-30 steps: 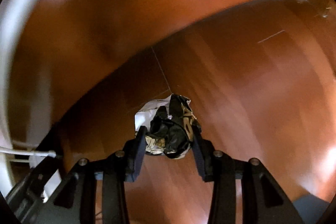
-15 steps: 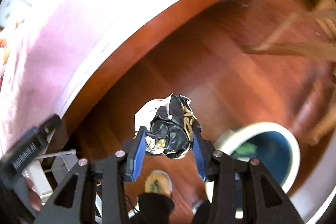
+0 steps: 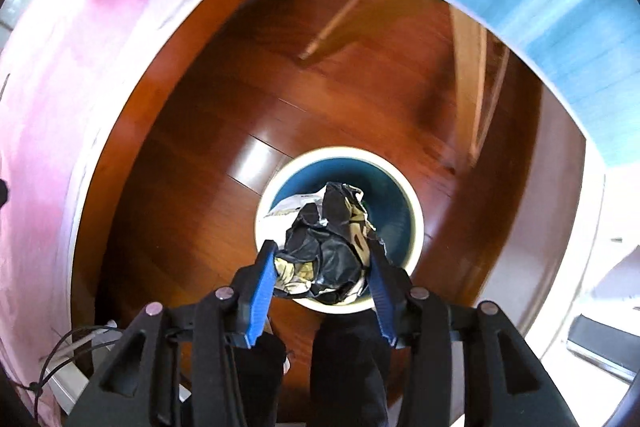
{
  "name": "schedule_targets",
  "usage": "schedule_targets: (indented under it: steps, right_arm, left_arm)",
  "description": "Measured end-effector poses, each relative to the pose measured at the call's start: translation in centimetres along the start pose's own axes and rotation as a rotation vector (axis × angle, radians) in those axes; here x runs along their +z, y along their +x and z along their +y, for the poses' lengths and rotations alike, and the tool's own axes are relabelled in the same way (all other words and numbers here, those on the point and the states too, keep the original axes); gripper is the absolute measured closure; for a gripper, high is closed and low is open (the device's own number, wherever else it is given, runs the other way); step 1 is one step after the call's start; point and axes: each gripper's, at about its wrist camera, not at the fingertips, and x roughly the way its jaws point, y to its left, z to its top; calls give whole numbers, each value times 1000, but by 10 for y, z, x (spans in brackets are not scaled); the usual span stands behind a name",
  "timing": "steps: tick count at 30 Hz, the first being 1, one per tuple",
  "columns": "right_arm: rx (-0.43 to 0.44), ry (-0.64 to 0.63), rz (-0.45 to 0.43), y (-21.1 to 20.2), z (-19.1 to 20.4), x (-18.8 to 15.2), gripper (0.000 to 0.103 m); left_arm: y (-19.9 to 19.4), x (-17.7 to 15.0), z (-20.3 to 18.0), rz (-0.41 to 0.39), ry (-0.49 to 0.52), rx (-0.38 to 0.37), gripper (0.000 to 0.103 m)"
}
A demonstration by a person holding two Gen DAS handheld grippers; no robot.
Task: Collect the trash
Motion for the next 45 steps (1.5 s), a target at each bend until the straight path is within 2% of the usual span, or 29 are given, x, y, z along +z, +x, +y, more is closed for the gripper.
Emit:
schedule_targets:
  steps: [3, 6, 12, 19, 26, 29, 36, 45]
  right_arm:
    - [-32, 51, -11, -13, -12, -1, 47]
    - [-28, 95, -55, -31, -16, -1, 46]
    - [-32, 156, -142, -94, -18, -13, 46]
    - [-17, 304, -223, -165, -33, -34, 46]
    - [-13, 370, -279, -215, -44, -48, 46]
    - [-13, 388, -293, -229, -48, -52, 46]
    - [-9, 427, -319, -238, -52, -55, 46]
    - [4, 415, -360, -249, -61, -33, 46]
  left_arm:
    - [-21, 3, -12, -16, 38, -22, 24]
    - [-46, 2, -24, -33, 87, -51, 24]
    - [-93, 9, -39, -72, 197, -101, 24]
    - [-143, 29, -44, -145, 337, -140, 24]
    - [-174, 40, -50, -170, 369, -184, 24]
    - [-181, 41, -56, -159, 372, -204, 24]
    - [-200, 40, -71, -201, 429, -225, 24]
    - [-205, 60, -92, -206, 453, -258, 24]
